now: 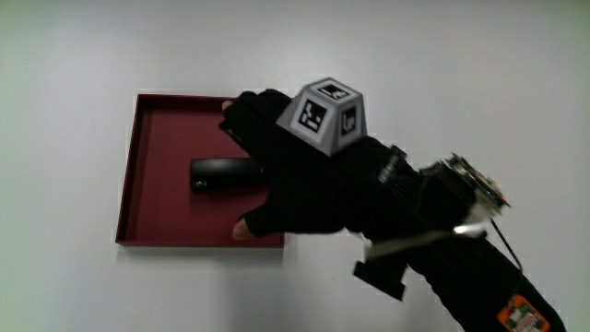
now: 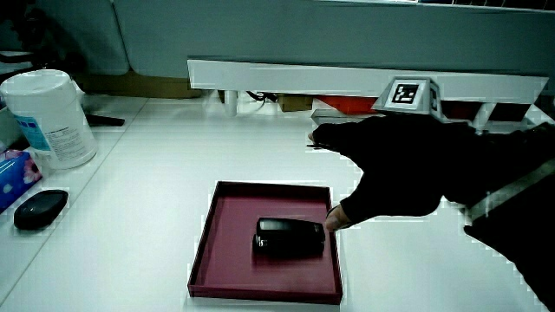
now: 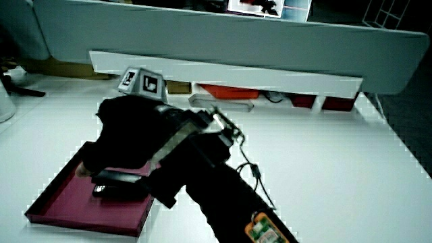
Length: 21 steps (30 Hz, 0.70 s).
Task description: Pick stapper from plate
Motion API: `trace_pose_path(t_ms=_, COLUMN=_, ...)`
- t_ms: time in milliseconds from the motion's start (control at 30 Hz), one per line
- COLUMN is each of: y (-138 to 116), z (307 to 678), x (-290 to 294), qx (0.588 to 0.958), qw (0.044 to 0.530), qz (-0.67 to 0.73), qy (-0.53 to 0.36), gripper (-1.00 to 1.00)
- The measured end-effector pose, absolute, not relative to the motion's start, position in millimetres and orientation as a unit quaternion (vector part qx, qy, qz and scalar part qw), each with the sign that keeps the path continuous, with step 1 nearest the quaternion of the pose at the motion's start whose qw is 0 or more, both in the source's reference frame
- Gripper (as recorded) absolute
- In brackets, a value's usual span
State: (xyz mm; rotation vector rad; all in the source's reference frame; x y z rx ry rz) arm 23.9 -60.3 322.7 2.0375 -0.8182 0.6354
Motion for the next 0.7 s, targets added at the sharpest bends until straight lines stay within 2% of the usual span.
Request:
trace_pose_path(t_ms=33, y=-65.7, z=345.4, x=24.0, qx=0.822, qw=0.396, qz=0.254, qy=-0.322, gripper=0.0)
trace_pose_path(t_ms=167, y=-74.0, z=353.0, x=13.9, qx=0.825, qw=0.392, qz=0.261, qy=-0.312, gripper=0.0)
trace_pose_path(t_ms=700, y=-84.7, z=420.7, x=-12.9, qx=0.805, qw=0.441, qz=0.274, qy=-0.286, gripper=0.0)
